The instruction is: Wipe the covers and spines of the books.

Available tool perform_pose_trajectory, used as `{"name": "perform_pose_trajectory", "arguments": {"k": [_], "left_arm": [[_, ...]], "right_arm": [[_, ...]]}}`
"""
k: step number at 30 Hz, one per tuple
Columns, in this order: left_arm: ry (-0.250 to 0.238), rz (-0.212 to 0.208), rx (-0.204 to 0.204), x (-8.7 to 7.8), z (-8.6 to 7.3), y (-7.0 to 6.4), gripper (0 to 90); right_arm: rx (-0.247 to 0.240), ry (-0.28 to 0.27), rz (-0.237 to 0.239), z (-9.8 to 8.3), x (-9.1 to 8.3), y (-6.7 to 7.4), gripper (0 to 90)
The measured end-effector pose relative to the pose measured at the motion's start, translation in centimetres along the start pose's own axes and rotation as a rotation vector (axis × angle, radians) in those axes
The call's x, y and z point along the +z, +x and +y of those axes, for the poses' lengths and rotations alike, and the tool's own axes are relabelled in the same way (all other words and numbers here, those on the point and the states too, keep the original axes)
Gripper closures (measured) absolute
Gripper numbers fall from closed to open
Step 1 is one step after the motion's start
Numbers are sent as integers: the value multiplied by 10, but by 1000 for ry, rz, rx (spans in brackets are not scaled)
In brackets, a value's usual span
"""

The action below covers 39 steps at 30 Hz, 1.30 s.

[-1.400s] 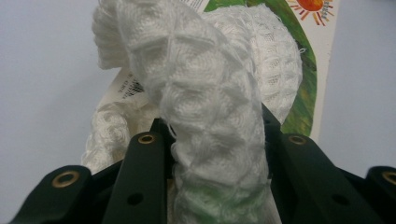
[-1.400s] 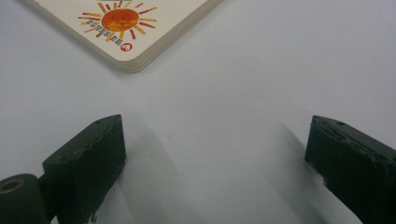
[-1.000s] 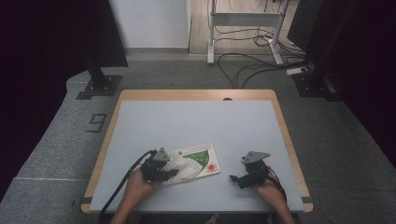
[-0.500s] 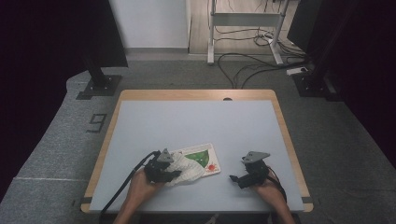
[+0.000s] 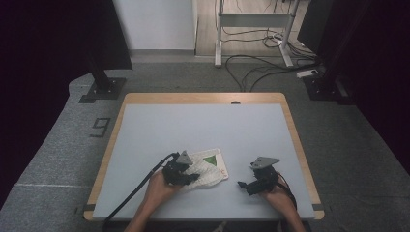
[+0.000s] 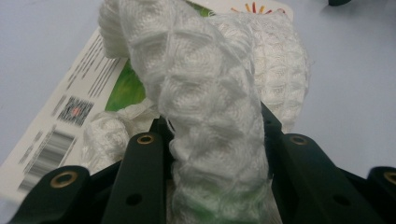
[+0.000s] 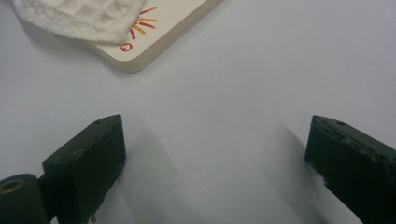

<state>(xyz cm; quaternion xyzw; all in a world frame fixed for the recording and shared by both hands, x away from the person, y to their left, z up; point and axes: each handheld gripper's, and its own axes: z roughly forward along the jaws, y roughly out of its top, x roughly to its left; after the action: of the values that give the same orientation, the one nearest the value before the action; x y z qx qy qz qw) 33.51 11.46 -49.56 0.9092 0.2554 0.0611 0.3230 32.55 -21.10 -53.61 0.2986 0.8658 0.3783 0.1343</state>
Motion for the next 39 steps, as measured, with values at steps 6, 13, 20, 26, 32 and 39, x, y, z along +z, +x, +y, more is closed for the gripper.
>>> {"name": "perform_pose_trajectory", "arguments": {"k": [6, 13, 20, 26, 32, 39], "left_arm": [[9, -2, 19, 10, 13, -4, 650], [12, -9, 37, 22, 26, -9, 650], [12, -20, 47, 31, 36, -13, 650], [11, -32, 62, 40, 46, -17, 650], [13, -37, 78, 47, 54, -19, 650], [15, -36, 89, 57, 65, -24, 649]], "right_arm": [[0, 0, 0, 0, 0, 0, 45], [-1, -1, 0, 0, 0, 0, 45], [0, -1, -1, 0, 0, 0, 45], [0, -1, -1, 0, 0, 0, 45], [0, -1, -1, 0, 0, 0, 45], [0, -1, -1, 0, 0, 0, 46]]}}
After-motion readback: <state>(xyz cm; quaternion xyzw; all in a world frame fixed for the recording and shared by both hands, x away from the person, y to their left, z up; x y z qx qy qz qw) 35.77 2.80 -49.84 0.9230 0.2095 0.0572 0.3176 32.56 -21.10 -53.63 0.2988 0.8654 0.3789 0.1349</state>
